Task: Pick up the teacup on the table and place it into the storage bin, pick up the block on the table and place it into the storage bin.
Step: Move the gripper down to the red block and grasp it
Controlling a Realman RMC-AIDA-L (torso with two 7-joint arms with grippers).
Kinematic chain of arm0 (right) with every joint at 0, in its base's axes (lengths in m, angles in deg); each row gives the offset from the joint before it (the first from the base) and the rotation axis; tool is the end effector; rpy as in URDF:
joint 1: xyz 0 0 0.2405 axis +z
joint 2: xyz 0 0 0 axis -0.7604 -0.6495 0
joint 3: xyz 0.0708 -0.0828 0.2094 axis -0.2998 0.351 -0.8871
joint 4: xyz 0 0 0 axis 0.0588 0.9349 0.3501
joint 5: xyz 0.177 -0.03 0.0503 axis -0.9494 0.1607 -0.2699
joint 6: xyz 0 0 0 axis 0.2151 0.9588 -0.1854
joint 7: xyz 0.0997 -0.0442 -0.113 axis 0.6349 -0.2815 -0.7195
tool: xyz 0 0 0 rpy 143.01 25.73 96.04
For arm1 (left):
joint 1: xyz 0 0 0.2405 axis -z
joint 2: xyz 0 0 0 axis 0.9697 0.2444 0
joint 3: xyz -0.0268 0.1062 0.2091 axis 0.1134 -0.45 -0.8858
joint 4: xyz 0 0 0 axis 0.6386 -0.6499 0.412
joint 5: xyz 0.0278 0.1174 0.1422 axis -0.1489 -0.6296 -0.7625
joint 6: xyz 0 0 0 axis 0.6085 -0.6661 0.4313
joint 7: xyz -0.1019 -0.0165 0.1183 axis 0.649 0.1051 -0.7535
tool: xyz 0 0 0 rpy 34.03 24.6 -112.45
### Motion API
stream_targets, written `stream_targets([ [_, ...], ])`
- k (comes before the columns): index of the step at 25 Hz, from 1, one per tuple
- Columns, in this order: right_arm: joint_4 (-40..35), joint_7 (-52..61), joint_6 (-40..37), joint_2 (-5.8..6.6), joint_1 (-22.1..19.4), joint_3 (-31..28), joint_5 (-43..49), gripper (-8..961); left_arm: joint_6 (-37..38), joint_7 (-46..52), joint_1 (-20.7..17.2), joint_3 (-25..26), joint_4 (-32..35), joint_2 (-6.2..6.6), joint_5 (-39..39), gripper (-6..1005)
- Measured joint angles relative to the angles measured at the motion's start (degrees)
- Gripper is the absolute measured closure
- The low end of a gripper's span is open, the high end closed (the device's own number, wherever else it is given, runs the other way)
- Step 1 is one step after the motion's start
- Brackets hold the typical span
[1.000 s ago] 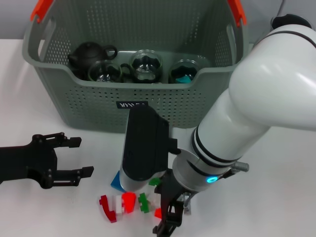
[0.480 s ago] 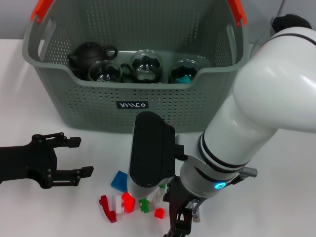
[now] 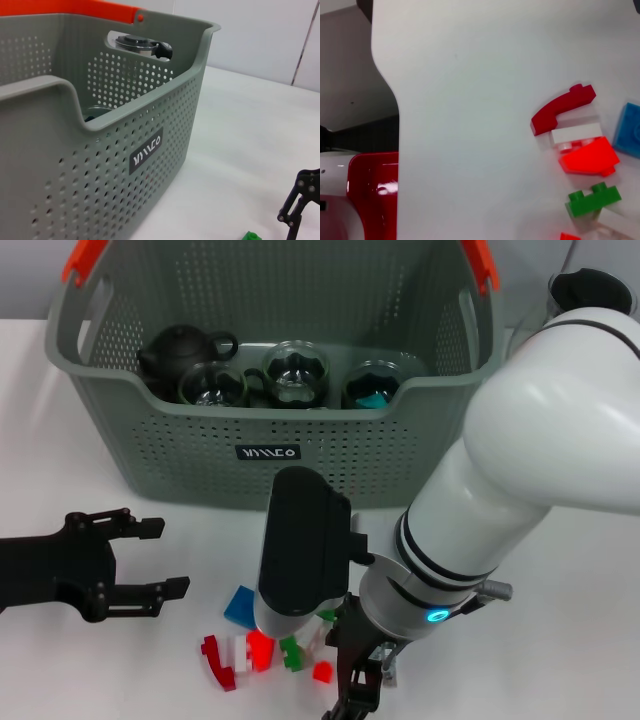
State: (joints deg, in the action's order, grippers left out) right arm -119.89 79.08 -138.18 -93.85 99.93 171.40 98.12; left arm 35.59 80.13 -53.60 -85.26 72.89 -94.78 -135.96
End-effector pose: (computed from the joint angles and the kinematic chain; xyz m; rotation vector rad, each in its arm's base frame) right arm 0.1067 0.2524 -0.1363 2.9941 -0.1112 0.7840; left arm -0.2827 0.2521 0.0296 -2.7157 -0.5410 -0.4316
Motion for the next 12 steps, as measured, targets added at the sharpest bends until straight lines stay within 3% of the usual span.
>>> stream_targets([
  [12, 1.3, -0.1, 1.2, -0.22, 0.3, 0.3, -0.6, 59, -0.6, -0.1, -0.1, 0.0, -0.1, 0.00, 0.0, 172],
])
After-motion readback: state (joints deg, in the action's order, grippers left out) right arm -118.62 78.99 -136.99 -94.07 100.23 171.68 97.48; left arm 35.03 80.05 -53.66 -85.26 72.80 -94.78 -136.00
